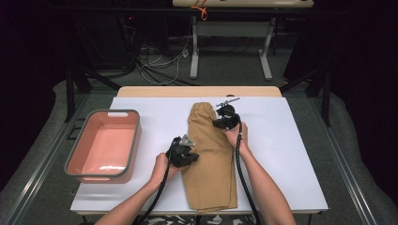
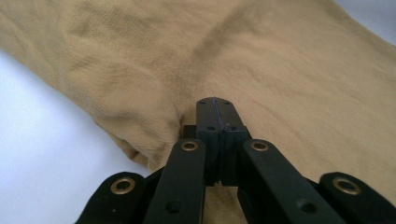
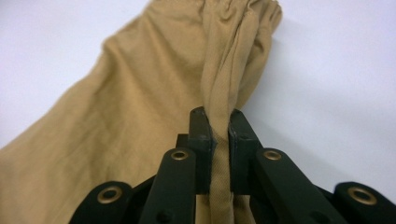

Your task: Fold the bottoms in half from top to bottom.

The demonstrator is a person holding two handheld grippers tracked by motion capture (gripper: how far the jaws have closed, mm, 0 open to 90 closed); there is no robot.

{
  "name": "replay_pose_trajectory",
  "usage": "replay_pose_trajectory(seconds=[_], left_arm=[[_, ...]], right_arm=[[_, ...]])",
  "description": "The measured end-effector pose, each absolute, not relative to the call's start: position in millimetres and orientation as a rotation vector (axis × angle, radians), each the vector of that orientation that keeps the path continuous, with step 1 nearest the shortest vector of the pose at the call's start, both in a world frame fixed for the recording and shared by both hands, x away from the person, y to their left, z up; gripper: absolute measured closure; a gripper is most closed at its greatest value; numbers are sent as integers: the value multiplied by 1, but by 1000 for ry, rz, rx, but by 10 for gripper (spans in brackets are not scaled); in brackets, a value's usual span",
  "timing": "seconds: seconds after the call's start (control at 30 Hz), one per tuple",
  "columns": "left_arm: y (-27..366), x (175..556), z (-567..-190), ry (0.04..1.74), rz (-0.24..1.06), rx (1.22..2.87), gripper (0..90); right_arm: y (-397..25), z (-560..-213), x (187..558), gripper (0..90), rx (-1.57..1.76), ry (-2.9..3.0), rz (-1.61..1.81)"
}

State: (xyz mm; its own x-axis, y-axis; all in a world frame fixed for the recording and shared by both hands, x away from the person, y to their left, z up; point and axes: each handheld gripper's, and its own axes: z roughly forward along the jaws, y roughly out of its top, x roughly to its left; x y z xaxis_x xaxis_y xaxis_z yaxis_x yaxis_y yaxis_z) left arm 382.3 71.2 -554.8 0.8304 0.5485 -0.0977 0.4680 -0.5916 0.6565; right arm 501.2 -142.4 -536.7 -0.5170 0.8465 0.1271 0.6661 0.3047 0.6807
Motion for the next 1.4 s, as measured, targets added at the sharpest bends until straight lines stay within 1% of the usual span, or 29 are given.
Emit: replay_pose_trajectory(seconds=[0.43,0.47,0.73,0.87,0.93,1.07,1.4], left_arm=[[72,384,-555,763,127,2292,897],[71,384,-555,781,115,2274,896],[66,388,-548,773,165,2221,894],[57,396,-545,773,150,2199,894],[50,400,-547,780,144,2206,894],[41,404,-551,771,171,2250,895],[40,406,-556,803,170,2260,897]], right_arm=[[-146,-512,478,833,1219,2288,1117],[-145,-511,478,833,1213,2285,1117],[-142,-516,487,833,1193,2268,1067],[-139,-517,491,833,1185,2262,1062],[-137,-517,492,833,1179,2258,1064],[-135,-515,490,833,1153,2256,1088],[-135,-503,470,834,1075,2278,1193]])
